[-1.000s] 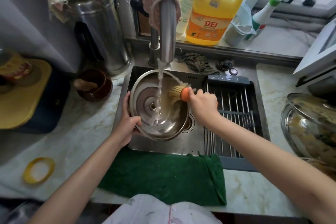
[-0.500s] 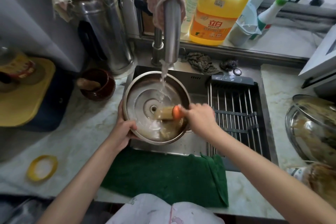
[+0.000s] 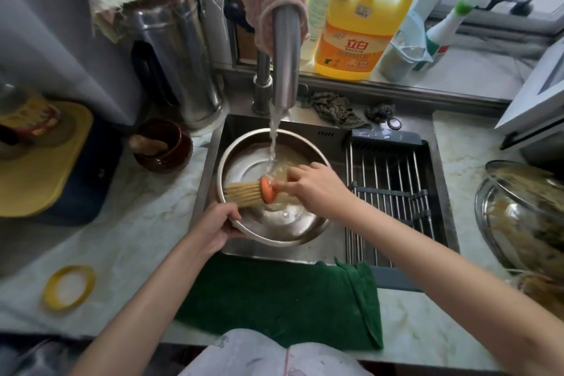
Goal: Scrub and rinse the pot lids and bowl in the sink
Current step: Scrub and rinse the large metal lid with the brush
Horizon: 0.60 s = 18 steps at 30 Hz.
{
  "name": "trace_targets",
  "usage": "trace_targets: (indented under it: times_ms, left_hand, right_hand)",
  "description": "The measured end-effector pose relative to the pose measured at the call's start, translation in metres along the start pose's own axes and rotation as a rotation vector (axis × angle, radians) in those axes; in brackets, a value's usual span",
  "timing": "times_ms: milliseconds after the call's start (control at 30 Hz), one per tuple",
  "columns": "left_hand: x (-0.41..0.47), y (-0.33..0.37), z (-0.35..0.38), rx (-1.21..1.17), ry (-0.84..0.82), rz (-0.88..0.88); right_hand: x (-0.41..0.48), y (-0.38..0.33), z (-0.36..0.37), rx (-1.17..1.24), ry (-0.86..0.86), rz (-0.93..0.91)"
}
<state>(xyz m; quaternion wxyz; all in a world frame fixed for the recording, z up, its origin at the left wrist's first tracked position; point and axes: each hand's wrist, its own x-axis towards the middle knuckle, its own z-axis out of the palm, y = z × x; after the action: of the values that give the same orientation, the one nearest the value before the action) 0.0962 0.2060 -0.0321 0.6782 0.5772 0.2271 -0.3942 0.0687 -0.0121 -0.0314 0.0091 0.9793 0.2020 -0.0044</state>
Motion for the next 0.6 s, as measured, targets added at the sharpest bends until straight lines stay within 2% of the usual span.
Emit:
trace_targets:
  times_ms: [67,167,233,300,400,467,600]
  left_hand:
    - [0.001,-0.002,0.0,0.033,-0.008,-0.041]
    - [-0.003,-0.009,-0.001,0.034,-0.034,-0.09]
    - [-0.001,-0.012,-0.002,-0.001,-0.028,-0.098]
    - [0.002,-0.008,0.0,-0.009,-0.005,-0.07]
    - [0.008,-0.006,0.005,-0.029,0.017,-0.056]
    - [0.004,-0.007,0.009,0.01,0.018,-0.066]
    - [-0.007,-0.015,0.019,0.166,-0.043,-0.089]
  right_hand:
    - [0.01,-0.004,0.001,-0.044,0.091,0.037]
    - [0.014,0.007,0.003,-0.171,0.075,0.242]
    - [0.007,0.018,-0.007,-0.184,-0.071,0.396]
    - [-0.003,0.018,-0.018,-0.115,-0.291,0.522]
    - [-0.001,0.013,-0.033,-0.123,-0.538,0.59]
    - [0.009,0.01,-0.037,-0.204,-0.597,0.526]
    - [0.022,0.027,-0.033,-0.282,-0.303,0.136]
